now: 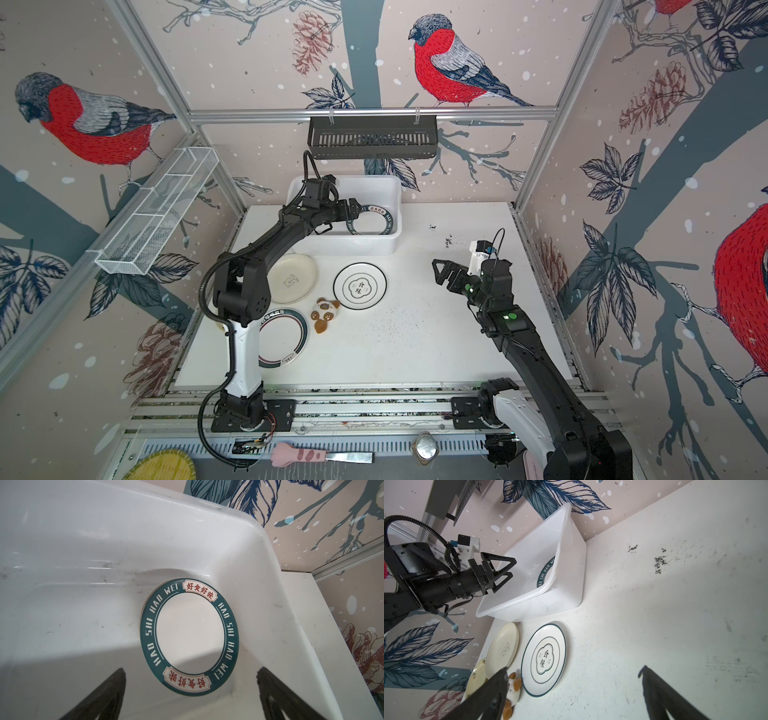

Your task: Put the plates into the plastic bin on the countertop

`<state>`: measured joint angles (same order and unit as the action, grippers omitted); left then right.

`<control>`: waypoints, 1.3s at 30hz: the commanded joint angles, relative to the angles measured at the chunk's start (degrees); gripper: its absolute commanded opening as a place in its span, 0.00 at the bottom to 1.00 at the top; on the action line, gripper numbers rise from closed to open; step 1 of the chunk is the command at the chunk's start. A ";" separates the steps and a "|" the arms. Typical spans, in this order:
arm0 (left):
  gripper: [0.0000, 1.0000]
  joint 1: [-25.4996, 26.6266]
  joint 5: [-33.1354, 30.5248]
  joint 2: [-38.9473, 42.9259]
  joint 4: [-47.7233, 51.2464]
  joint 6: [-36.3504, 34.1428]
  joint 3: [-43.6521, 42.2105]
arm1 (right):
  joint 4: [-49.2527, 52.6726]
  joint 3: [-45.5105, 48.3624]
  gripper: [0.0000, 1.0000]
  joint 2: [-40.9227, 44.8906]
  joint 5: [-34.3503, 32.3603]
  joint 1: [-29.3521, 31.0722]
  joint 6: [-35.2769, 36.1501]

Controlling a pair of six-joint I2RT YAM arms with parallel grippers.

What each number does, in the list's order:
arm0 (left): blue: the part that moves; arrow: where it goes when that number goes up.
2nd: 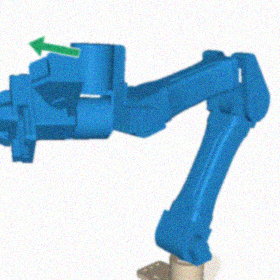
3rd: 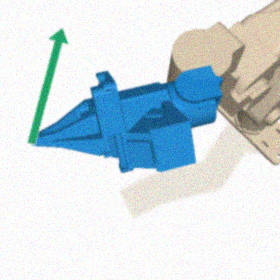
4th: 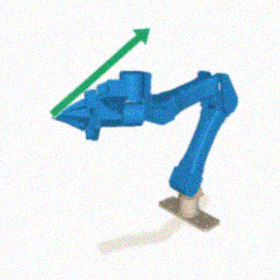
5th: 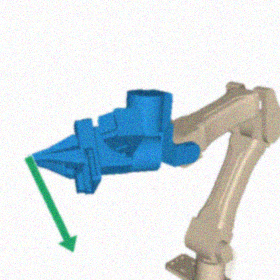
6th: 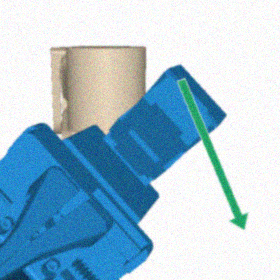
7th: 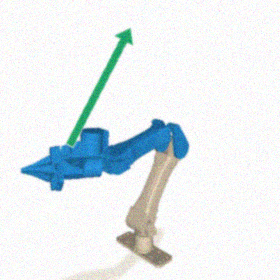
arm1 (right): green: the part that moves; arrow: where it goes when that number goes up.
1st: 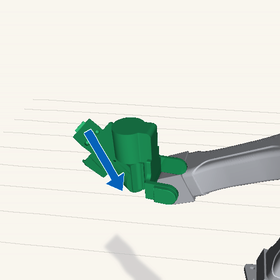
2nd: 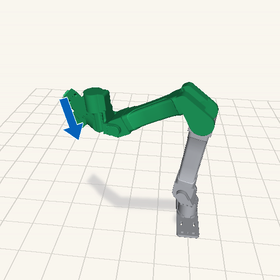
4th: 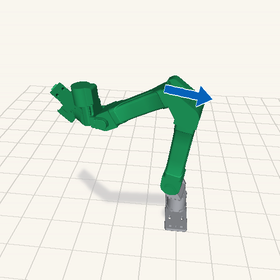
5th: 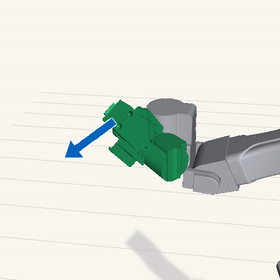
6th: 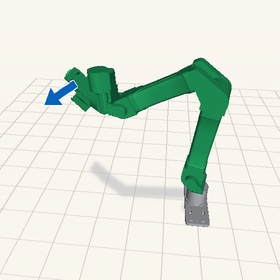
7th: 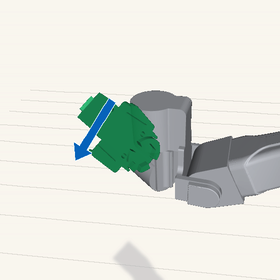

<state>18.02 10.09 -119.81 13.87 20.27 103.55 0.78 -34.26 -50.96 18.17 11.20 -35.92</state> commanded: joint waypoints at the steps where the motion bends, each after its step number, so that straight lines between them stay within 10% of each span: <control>1: 0.98 -0.20 -1.35 5.20 -6.73 -1.73 -6.07 | -2.94 1.92 0.99 0.67 3.62 0.05 -0.85; 22: 0.98 -0.55 -6.19 48.35 -17.16 3.98 -45.98 | -14.87 2.83 0.99 -9.35 9.84 6.90 -5.36; 39: 0.98 0.24 2.57 70.61 -17.93 10.57 -70.15 | -31.76 3.42 0.99 -28.28 8.24 17.66 -6.97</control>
<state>18.17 11.62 -50.26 -3.14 30.02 34.35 -25.19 -30.94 -77.78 26.28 28.14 -42.02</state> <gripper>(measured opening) 0.977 0.993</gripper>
